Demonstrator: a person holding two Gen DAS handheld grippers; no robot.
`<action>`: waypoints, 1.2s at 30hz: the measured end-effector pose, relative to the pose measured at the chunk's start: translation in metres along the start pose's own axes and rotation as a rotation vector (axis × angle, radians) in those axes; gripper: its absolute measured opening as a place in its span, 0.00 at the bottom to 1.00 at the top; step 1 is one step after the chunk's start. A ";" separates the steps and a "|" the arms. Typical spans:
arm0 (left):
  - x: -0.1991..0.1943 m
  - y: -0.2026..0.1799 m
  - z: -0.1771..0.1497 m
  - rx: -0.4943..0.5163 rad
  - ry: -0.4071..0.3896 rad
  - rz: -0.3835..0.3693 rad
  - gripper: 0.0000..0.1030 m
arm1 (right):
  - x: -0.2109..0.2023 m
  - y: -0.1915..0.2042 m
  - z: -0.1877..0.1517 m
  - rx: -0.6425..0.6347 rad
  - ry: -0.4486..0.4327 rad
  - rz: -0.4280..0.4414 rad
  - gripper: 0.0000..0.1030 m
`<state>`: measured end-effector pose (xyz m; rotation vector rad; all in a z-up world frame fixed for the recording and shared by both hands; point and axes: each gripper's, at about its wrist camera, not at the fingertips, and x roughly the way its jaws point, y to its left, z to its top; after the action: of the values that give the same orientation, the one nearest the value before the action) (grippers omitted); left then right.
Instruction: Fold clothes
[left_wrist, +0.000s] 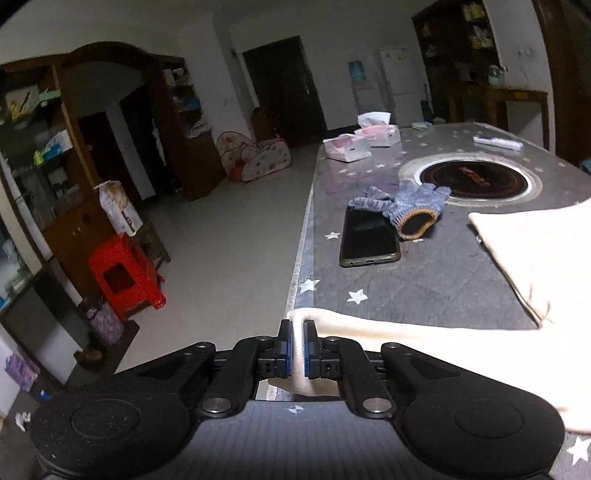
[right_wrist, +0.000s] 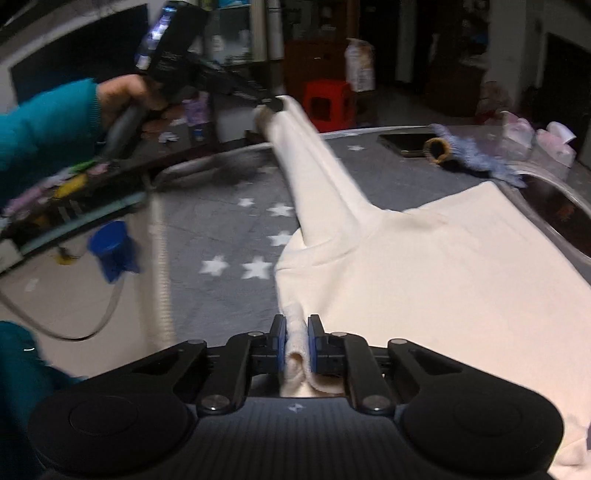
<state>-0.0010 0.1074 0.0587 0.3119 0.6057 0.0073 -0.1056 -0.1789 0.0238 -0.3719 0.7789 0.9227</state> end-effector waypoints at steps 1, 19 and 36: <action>0.004 -0.001 -0.001 0.009 0.022 0.000 0.06 | 0.000 0.001 -0.001 -0.015 0.007 0.021 0.10; -0.003 -0.046 0.004 -0.066 0.091 -0.214 0.12 | -0.054 -0.053 -0.009 0.209 -0.126 -0.068 0.38; 0.037 -0.133 0.013 -0.099 0.121 -0.555 0.11 | -0.051 -0.127 -0.061 0.456 -0.094 -0.250 0.39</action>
<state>0.0254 -0.0192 0.0093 0.0392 0.7937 -0.4788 -0.0468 -0.3164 0.0159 -0.0225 0.8093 0.5046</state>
